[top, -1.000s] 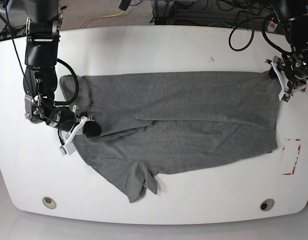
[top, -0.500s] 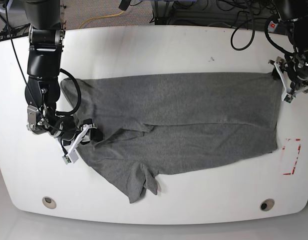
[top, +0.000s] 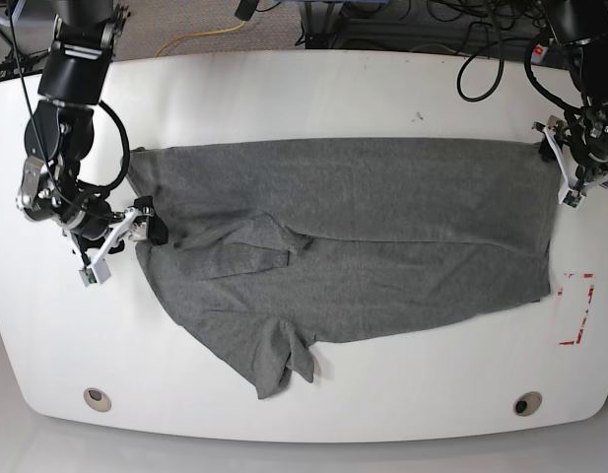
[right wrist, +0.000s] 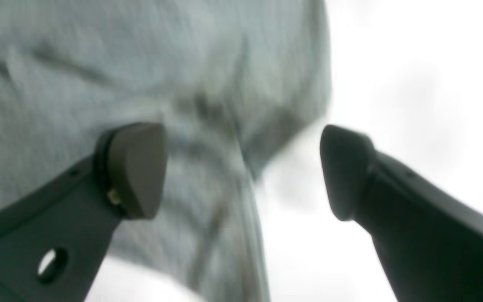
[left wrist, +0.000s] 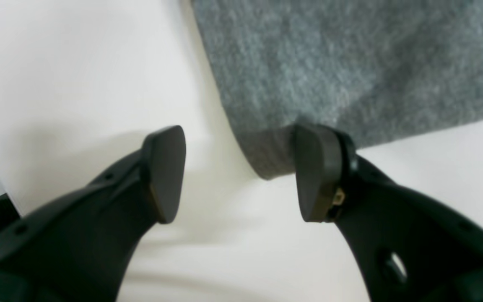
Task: Fold the T-shirt properly
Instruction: 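Grasp the shirt's edge corners with both grippers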
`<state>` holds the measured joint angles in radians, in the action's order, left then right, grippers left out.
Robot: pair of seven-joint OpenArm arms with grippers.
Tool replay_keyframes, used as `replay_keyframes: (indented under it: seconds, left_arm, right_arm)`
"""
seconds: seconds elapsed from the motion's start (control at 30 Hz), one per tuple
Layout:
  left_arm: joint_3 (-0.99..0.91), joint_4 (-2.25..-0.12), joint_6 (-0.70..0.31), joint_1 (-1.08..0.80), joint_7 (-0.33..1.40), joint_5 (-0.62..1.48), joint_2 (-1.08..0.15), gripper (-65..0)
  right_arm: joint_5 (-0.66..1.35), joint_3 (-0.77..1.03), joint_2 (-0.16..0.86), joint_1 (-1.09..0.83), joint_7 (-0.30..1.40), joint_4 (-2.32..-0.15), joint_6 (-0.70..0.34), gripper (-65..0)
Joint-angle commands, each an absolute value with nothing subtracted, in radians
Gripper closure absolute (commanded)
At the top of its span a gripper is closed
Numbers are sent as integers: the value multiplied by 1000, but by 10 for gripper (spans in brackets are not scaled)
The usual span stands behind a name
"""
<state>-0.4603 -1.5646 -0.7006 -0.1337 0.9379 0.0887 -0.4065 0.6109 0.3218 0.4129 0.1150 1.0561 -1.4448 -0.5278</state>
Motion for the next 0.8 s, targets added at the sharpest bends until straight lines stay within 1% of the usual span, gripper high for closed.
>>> replay_keyframes:
  seconds: [0.0, 0.13, 0.2, 0.4, 0.67, 0.77]
  left_arm:
    - [-504, -1621, -698, -116, 926, 142, -430, -378]
    - [-591, -1644, -698, -111, 957, 229, -429, -378]
    - [-638, -1647, -698, -101, 975, 272, -429, -378]
    - [-719, -1643, -698, -81, 977, 303, -426, -378]
    - [-719, -1632, -698, -82, 974, 300, -409, -388]
    - [-697, -1607, -698, -81, 974, 302, -400, -429]
  right_arm:
    - [630, 383, 430, 76, 1063, -1534, -533, -509]
    - [631, 433, 427, -30, 1081, -1613, -533, -510]
    - [631, 458, 403, -71, 1082, -1632, -533, -510]
    - [628, 506, 380, -128, 1078, -1632, -539, -510]
    - [621, 506, 317, -128, 1078, -1616, -535, -509]
    - [621, 506, 297, -122, 1078, -1581, -535, -509]
